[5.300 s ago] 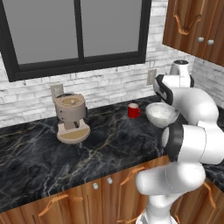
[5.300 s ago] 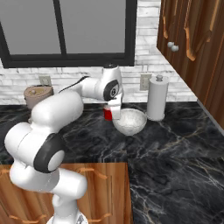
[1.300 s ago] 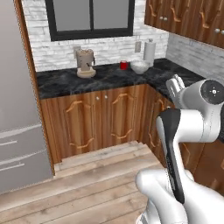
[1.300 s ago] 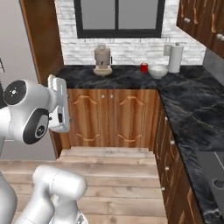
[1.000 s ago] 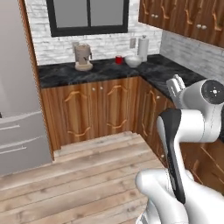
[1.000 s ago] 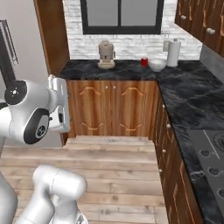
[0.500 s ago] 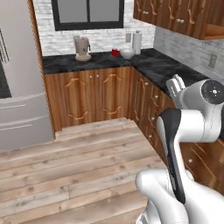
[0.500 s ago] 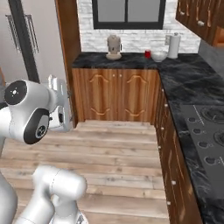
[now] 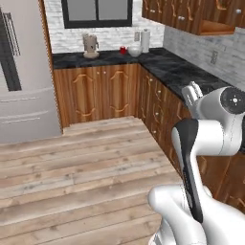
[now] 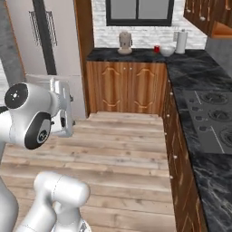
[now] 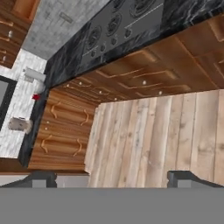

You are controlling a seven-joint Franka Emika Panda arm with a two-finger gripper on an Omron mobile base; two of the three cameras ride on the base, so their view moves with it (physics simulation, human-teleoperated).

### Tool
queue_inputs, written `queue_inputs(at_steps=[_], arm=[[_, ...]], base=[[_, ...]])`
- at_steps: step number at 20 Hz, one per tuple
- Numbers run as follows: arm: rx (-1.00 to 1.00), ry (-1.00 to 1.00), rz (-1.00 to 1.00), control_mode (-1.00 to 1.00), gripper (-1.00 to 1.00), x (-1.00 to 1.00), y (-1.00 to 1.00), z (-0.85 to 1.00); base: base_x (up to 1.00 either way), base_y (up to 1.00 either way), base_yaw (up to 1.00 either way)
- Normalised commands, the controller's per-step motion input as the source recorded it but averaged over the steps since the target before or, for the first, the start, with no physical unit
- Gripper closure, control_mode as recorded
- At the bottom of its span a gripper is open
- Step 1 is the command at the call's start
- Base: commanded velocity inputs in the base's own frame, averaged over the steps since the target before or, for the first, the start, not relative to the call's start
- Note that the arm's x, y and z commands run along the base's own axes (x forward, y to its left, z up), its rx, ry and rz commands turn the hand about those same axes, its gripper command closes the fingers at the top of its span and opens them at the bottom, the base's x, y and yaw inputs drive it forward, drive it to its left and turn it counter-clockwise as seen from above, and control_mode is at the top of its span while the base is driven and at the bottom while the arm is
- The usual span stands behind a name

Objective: Clear the mugs and bowl far away from the sink.

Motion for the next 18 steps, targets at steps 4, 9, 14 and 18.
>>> queue_inputs(at_steps=[4,9,14,18], arm=[[0.0,0.0,0.0,1.0,-1.0,0.0,0.0,0.0],[0.0,0.0,0.0,1.0,-1.0,0.0,0.0,0.0],[0.0,0.0,0.0,1.0,-1.0,0.0,0.0,0.0],[0.0,0.0,0.0,1.0,-1.0,0.0,0.0,0.0]], base=[[-1.0,-0.37,0.07],[-1.0,-0.24,0.04],[-1.0,-0.2,0.02],[-1.0,-0.21,0.02]])
